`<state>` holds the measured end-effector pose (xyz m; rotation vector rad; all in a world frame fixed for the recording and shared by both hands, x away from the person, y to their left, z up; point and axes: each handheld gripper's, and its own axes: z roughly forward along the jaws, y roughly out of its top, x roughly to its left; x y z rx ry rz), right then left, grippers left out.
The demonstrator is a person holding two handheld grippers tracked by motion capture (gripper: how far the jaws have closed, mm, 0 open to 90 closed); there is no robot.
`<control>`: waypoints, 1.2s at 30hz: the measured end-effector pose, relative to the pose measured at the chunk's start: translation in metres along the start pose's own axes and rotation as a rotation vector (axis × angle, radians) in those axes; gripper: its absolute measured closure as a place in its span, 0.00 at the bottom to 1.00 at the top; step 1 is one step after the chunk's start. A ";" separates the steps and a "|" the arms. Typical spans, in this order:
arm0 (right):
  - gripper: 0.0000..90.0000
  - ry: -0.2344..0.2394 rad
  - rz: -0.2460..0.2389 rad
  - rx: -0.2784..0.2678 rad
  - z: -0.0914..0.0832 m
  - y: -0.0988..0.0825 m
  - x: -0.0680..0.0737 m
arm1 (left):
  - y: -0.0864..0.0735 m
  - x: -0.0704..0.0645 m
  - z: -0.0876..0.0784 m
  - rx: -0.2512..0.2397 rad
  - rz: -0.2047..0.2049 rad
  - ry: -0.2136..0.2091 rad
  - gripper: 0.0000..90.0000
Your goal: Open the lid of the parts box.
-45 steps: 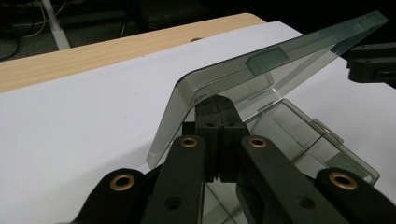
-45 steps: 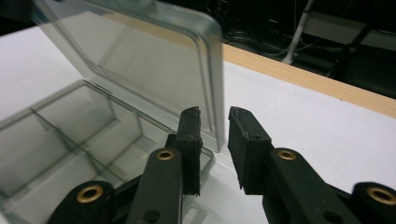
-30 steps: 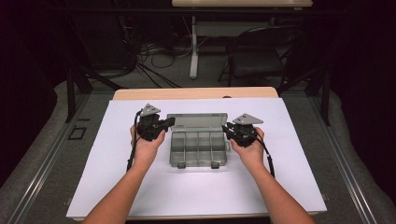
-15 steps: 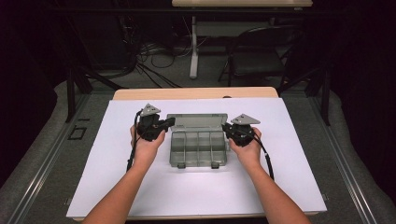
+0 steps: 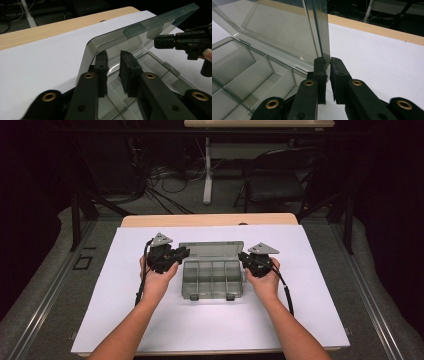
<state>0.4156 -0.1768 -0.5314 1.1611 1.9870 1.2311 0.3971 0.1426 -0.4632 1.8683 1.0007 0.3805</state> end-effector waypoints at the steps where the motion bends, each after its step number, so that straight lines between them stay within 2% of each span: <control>1: 0.93 0.000 0.002 -0.008 0.001 0.000 0.000 | -0.001 0.000 0.000 -0.004 -0.005 -0.001 0.79; 13: 0.93 -0.005 0.025 -0.009 0.001 0.000 0.000 | -0.017 -0.003 -0.005 0.021 -0.004 0.006 0.58; 19: 0.93 -0.004 0.032 0.000 0.000 0.000 0.000 | -0.032 -0.001 -0.004 0.070 0.002 0.017 0.50; 23: 0.93 -0.001 0.051 0.003 0.000 0.000 0.000 | -0.042 -0.002 0.000 0.119 -0.005 0.016 0.48; 25: 0.93 -0.002 0.053 0.002 0.000 0.000 0.000 | -0.047 -0.002 0.001 0.134 0.003 0.032 0.48; 29: 0.93 -0.002 0.063 0.002 0.000 0.000 0.000 | -0.055 -0.001 0.005 0.176 -0.019 0.030 0.48; 34: 0.93 -0.007 0.064 0.002 0.000 0.000 0.001 | -0.064 0.000 0.009 0.199 -0.048 0.023 0.48; 36: 0.93 -0.009 0.065 0.002 0.000 0.000 0.001 | -0.067 0.000 0.011 0.220 -0.046 0.023 0.49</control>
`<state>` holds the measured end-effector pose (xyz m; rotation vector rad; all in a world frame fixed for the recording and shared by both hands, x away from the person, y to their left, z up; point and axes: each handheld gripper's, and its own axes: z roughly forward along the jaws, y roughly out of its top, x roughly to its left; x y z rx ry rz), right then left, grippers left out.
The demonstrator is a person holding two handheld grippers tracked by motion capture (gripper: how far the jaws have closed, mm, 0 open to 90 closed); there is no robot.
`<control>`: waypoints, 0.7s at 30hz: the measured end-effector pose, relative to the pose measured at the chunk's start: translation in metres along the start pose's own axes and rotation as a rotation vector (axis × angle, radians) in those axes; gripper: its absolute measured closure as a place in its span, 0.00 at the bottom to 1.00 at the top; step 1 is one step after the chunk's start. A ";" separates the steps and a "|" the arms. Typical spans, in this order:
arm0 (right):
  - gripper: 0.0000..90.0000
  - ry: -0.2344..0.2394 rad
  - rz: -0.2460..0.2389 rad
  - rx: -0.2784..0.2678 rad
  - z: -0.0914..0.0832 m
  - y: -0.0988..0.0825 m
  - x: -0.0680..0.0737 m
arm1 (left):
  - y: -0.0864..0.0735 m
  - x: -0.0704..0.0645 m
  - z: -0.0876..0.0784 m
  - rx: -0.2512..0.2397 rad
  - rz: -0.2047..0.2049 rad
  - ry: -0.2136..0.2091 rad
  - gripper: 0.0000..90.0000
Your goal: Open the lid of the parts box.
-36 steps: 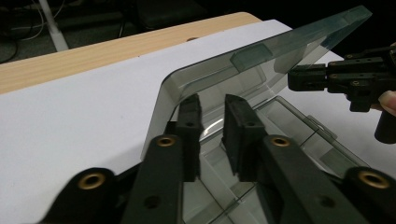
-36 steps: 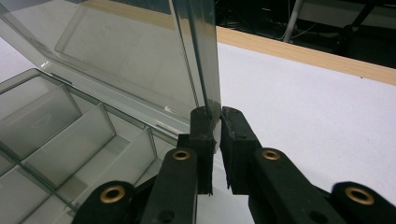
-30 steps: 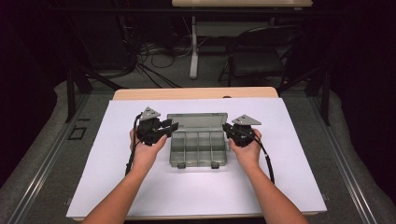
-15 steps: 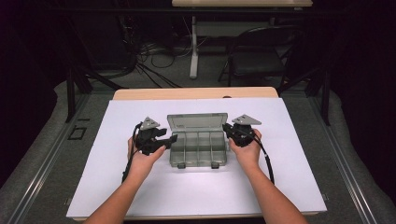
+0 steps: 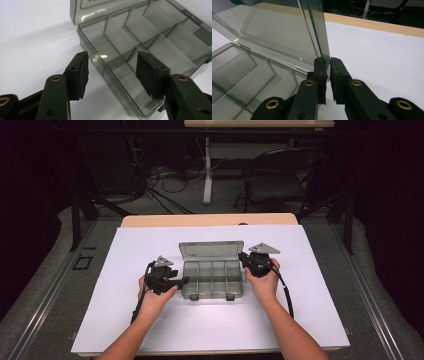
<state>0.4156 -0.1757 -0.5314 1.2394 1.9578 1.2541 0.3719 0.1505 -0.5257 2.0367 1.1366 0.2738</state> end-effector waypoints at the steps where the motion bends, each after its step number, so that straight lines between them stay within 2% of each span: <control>1: 0.93 -0.002 0.001 -0.003 0.000 0.000 0.000 | -0.001 -0.001 0.002 0.008 -0.003 -0.002 0.49; 4: 0.94 -0.008 0.003 0.000 0.000 0.000 0.001 | -0.005 -0.002 0.009 0.044 -0.004 -0.004 0.50; 11: 0.94 -0.005 0.019 -0.003 0.001 0.000 0.001 | -0.010 -0.003 0.019 0.063 -0.015 0.009 0.52; 14: 0.94 -0.008 0.021 -0.006 0.001 0.000 0.001 | -0.011 -0.003 0.022 0.067 -0.004 0.029 0.54; 21: 0.94 -0.024 0.012 -0.008 0.001 -0.001 0.002 | -0.014 -0.005 0.029 0.086 0.005 0.046 0.61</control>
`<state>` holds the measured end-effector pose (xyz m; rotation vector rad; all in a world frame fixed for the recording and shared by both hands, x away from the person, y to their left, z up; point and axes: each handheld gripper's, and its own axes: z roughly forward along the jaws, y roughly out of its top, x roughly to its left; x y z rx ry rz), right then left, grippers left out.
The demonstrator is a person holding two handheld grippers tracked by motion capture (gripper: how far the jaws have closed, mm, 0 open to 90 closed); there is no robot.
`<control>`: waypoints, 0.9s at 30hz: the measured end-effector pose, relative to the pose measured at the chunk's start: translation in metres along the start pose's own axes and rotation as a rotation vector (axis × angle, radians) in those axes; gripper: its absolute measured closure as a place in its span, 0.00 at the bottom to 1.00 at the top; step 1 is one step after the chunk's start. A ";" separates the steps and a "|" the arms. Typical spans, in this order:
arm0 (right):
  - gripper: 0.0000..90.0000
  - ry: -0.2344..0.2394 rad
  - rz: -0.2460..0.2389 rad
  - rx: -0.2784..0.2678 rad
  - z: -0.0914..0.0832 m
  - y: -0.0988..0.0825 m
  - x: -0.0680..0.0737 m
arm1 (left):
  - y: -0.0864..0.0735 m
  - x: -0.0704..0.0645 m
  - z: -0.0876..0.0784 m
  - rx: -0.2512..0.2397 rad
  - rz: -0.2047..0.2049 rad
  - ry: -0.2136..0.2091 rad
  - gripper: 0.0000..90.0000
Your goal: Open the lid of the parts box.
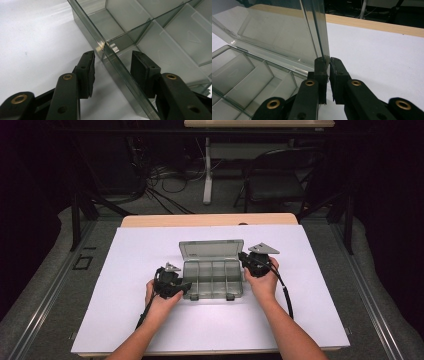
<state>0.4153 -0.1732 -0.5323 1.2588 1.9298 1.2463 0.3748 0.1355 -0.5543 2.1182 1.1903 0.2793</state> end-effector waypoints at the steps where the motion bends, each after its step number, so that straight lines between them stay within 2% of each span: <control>1: 0.94 -0.001 0.000 0.000 0.000 0.000 0.000 | 0.000 0.000 0.000 -0.003 0.007 0.007 0.61; 11: 0.95 -0.017 0.012 0.005 0.000 0.001 0.002 | -0.001 -0.005 0.002 -0.003 0.013 0.045 0.67; 16: 0.95 -0.022 0.021 0.011 0.000 0.001 0.003 | -0.002 -0.010 0.003 -0.007 0.019 0.080 0.68; 27: 0.95 -0.025 0.051 0.021 0.000 0.003 0.004 | -0.003 -0.011 0.003 -0.020 0.018 0.093 0.69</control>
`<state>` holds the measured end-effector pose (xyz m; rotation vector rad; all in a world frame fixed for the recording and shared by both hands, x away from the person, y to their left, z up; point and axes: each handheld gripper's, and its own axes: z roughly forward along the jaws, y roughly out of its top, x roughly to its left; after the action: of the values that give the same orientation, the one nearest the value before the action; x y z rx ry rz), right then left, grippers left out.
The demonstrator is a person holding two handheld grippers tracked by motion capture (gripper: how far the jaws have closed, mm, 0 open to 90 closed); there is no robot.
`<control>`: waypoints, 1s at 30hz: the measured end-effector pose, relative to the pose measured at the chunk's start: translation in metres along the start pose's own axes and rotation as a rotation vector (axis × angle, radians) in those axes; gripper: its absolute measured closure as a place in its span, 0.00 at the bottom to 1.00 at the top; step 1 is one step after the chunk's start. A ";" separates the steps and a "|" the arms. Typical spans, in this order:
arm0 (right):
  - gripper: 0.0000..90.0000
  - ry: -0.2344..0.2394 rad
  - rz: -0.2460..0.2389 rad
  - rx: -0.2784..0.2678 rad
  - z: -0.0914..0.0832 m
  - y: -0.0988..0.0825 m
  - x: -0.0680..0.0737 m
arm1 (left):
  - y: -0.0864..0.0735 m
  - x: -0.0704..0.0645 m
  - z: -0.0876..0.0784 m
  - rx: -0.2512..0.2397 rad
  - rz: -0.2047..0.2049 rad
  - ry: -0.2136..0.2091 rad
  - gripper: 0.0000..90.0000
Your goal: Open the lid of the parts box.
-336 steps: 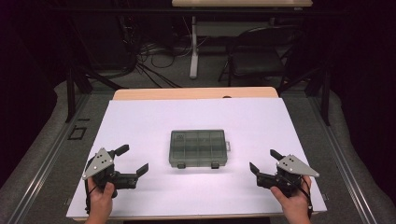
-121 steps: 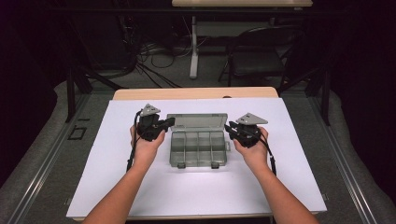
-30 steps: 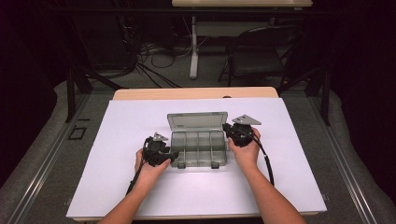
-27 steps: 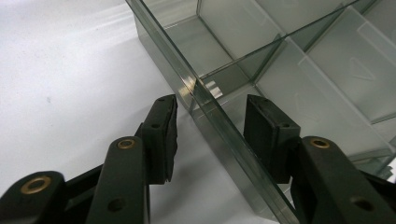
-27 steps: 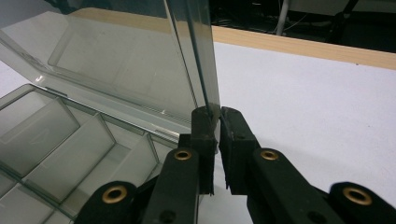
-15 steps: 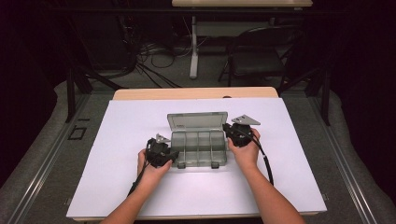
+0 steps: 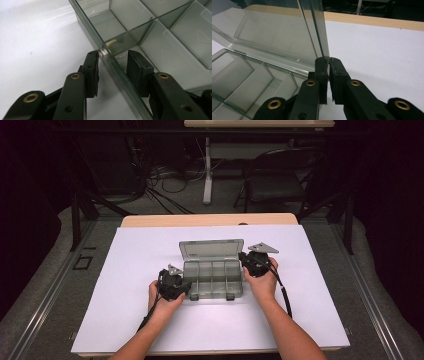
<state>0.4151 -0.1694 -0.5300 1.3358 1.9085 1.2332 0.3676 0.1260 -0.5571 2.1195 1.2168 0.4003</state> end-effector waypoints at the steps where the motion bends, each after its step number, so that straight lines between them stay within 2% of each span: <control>1: 0.95 -0.001 0.000 0.003 0.000 0.000 0.000 | 0.000 0.000 0.000 -0.001 -0.001 0.002 0.69; 13: 0.97 -0.046 0.058 0.048 0.009 0.011 0.001 | -0.001 -0.001 0.000 -0.004 -0.013 0.008 0.70; 16: 0.97 -0.064 0.058 0.069 0.012 0.014 0.002 | -0.001 -0.001 0.000 -0.007 -0.011 0.011 0.70; 22: 0.98 -0.091 0.090 0.117 0.021 0.023 0.002 | -0.002 -0.001 0.000 -0.010 -0.012 0.011 0.70; 26: 0.98 -0.091 0.124 0.146 0.026 0.027 0.000 | -0.002 -0.001 0.000 -0.012 -0.014 0.011 0.70; 30: 0.98 -0.086 0.137 0.162 0.030 0.029 -0.003 | -0.002 -0.002 0.000 -0.013 -0.015 0.012 0.70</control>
<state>0.4533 -0.1575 -0.5188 1.6005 1.9174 1.0844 0.3657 0.1253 -0.5584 2.0985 1.2333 0.4129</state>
